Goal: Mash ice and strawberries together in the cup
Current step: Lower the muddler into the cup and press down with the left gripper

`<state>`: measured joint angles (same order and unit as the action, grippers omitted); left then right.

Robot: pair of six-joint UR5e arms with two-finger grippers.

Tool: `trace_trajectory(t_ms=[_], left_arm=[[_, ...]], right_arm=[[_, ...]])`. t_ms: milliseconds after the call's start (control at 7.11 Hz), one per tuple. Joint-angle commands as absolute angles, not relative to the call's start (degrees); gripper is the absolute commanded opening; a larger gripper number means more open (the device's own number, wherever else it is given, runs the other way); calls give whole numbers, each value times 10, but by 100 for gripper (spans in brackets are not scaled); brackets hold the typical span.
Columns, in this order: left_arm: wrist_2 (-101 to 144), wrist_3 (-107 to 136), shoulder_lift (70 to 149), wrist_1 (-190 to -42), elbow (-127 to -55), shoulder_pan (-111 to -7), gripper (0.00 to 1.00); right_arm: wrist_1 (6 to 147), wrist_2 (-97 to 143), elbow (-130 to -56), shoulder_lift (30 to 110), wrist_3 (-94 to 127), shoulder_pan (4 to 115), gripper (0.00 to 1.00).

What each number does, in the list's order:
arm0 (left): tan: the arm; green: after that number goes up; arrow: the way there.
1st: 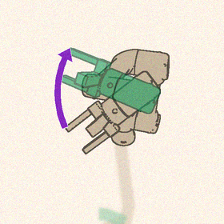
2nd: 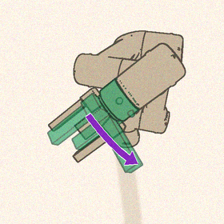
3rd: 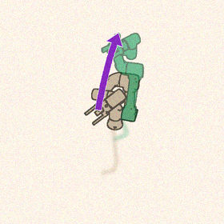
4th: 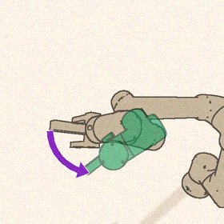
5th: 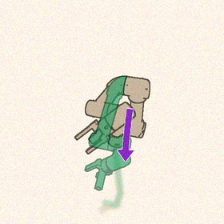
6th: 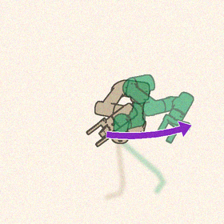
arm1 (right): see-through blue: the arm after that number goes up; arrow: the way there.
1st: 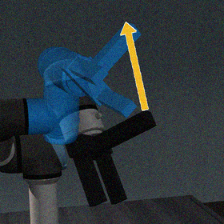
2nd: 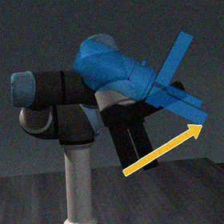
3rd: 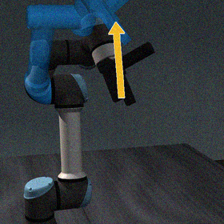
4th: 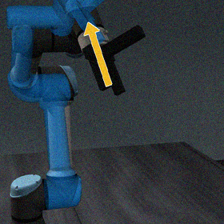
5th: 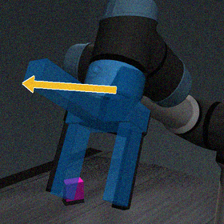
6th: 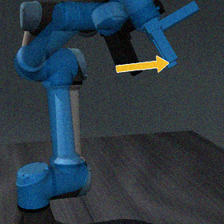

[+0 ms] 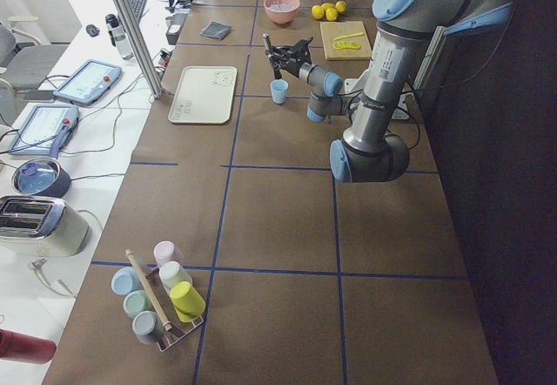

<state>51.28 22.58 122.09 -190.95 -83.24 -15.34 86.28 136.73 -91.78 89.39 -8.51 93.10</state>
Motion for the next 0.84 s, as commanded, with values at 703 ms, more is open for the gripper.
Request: trace_trajectory(t_ms=[703], left_arm=[[511, 233, 1245, -1916, -770, -152, 0]], right_arm=[[862, 1367, -918, 894, -84, 931, 100]])
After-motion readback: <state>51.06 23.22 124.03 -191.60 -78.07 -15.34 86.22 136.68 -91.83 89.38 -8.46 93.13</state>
